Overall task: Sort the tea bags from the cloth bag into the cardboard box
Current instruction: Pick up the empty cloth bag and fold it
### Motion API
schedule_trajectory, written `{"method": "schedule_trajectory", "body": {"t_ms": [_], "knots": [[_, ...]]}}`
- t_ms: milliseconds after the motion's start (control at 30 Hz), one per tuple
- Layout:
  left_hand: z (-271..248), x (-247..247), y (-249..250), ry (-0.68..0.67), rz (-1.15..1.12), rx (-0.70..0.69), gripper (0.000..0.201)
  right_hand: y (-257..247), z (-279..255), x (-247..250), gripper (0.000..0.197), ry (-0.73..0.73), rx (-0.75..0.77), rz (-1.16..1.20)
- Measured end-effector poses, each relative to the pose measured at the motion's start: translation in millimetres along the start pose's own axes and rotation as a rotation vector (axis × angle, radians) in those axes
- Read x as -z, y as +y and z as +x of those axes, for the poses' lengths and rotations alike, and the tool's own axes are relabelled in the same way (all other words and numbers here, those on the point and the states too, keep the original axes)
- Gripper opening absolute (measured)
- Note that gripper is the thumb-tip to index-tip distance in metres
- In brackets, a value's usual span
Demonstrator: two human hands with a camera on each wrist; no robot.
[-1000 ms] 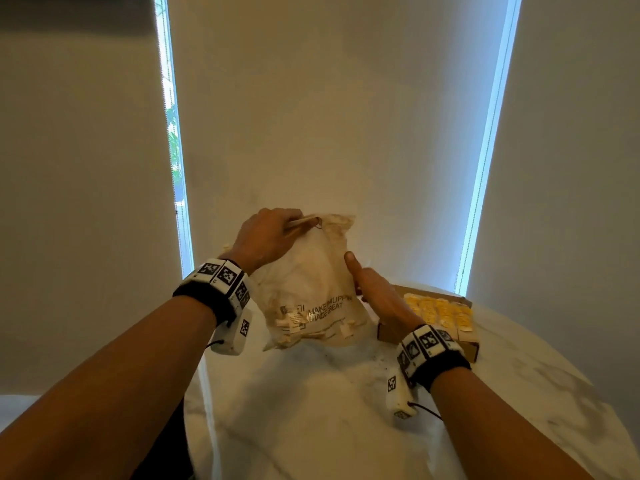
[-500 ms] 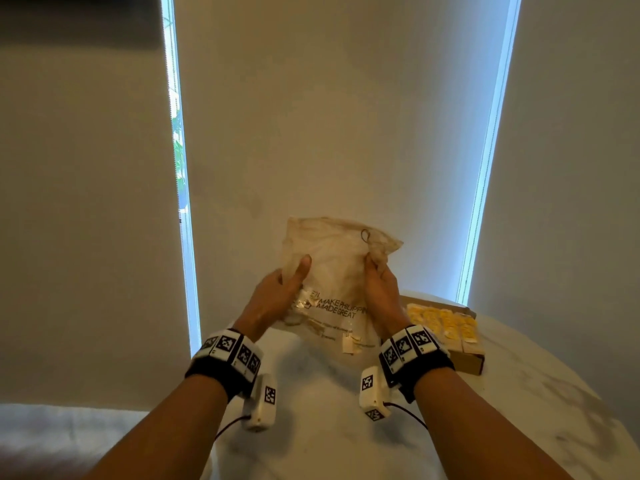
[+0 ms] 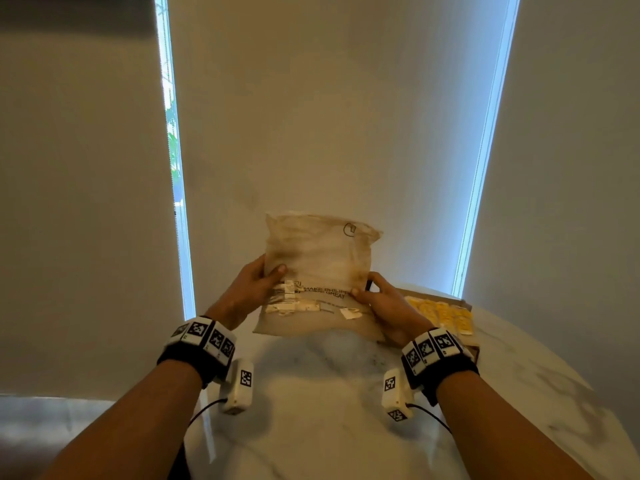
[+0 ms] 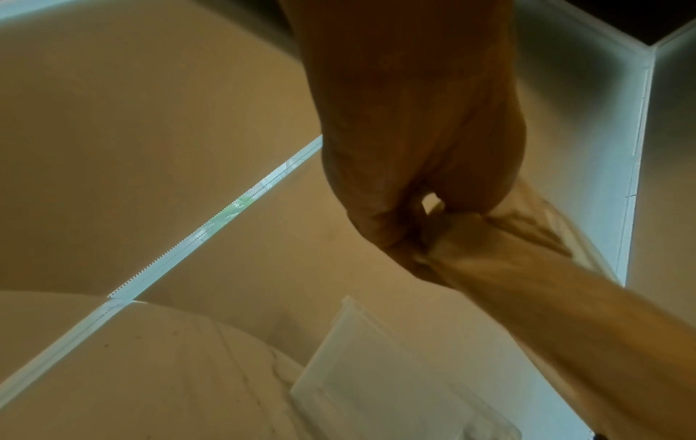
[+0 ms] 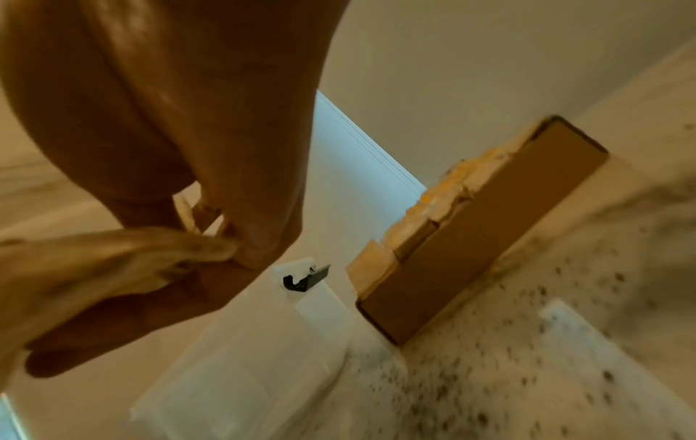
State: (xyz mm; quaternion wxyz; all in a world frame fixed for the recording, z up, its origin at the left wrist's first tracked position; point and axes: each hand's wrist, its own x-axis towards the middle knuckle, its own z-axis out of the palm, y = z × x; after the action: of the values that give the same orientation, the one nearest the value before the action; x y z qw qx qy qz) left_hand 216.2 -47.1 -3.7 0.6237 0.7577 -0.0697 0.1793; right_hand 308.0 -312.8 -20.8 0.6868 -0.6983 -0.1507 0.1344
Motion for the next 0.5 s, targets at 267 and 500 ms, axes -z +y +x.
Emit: {"method": "schedule_trajectory", "body": {"t_ms": [267,500], "knots": [[9.8,19.8,-3.6,-0.041,0.431,-0.115,0.049,-0.6,3.0,16.3,0.107,-0.249,-0.332,0.504],[15.8,35.4,8.6,-0.087,0.66,-0.209,0.061,-27.3,-4.1,21.3,0.043,-0.374,-0.295,0.082]]}}
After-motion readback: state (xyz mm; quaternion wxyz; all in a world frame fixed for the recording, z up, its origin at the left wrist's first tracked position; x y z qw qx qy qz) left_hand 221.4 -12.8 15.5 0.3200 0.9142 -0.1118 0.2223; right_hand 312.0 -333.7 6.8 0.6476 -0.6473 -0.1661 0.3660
